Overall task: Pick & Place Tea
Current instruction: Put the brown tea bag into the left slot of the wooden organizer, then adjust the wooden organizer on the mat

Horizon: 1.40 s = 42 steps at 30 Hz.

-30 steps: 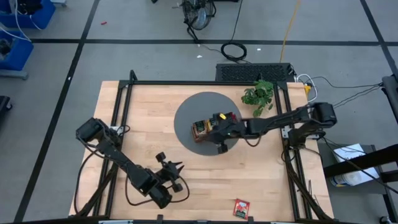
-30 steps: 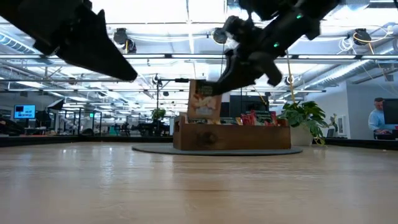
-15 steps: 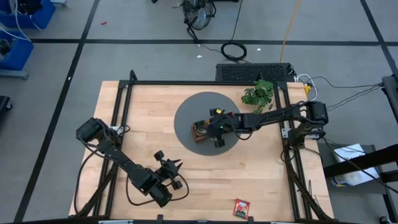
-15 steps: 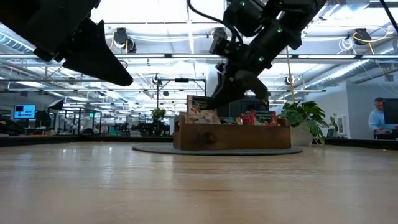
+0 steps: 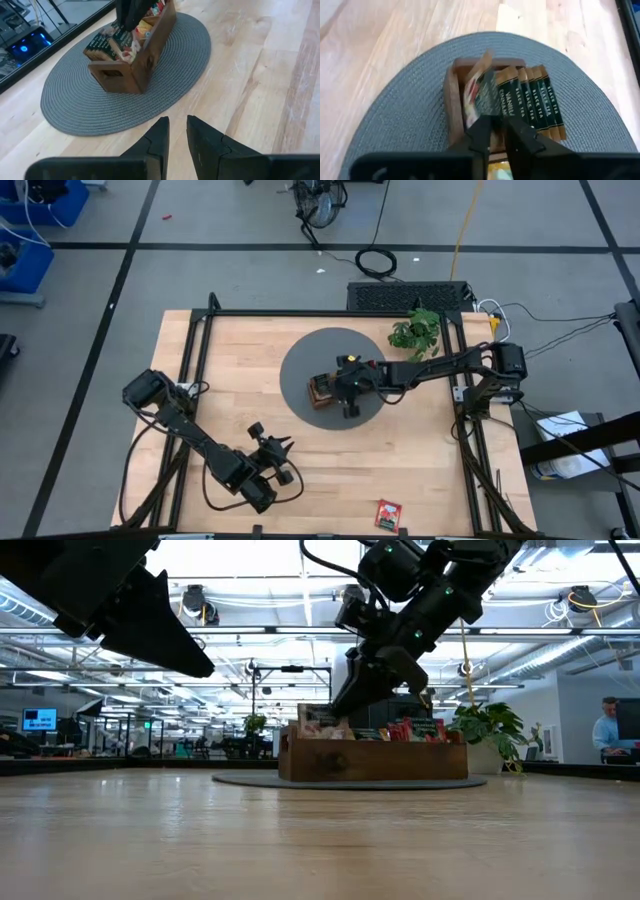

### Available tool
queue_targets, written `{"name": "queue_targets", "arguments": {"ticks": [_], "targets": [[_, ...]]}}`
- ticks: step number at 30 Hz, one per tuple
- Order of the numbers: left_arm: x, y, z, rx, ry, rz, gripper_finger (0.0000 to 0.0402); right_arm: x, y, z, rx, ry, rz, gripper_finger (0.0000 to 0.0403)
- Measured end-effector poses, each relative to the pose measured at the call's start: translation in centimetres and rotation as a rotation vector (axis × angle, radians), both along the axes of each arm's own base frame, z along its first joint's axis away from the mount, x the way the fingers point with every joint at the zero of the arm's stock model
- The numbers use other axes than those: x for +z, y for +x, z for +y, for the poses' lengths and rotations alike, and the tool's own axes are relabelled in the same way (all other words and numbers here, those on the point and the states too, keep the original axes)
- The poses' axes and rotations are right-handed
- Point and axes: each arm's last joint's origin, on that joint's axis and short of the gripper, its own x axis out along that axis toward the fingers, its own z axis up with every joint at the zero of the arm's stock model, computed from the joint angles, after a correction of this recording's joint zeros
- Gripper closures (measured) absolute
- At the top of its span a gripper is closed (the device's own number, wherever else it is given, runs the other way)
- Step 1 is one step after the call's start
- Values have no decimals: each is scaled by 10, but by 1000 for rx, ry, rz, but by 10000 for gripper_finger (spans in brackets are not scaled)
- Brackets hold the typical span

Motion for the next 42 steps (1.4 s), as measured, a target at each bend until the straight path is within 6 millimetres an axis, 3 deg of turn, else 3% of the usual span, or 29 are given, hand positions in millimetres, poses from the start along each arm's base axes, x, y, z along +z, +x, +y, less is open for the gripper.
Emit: {"name": "queue_targets", "arguments": {"ticks": [8,13,29,36,42], "targets": [[0,0,0,2,-2,-2,328,3,3,-1,-46,5,-51,281],[0,2,2,8,-1,-1,328,8,2,-5,-111,-46,-78,256],[0,8,11,28,8,12,328,-13,-7,-5,-87,-84,-114,255],[0,12,16,22,41,36,328,-2,-6,0,-71,-88,-187,249],[-3,14,24,45,53,47,328,28,-23,7,-64,-74,-199,248]]}}
